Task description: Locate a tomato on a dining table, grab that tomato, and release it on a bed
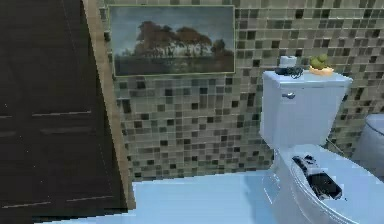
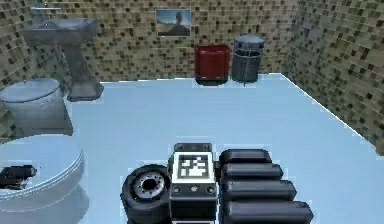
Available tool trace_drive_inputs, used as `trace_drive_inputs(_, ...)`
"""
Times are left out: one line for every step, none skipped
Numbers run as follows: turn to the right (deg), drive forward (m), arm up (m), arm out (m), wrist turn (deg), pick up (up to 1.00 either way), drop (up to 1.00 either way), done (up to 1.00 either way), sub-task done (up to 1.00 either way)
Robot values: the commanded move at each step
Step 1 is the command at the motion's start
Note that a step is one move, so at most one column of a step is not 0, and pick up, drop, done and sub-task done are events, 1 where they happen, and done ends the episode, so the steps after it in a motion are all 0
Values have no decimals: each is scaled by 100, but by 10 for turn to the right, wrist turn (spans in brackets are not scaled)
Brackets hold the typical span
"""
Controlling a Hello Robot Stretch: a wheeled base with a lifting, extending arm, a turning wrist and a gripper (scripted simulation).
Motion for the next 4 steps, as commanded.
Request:
trace_drive_inputs(360,0,0,0,0,0,0,0,0)
trace_drive_inputs(0,20,0,0,0,0,0,0,0)
trace_drive_inputs(-450,0,0,0,0,0,0,0,0)
trace_drive_inputs(-450,0,0,0,0,0,0,0,0)
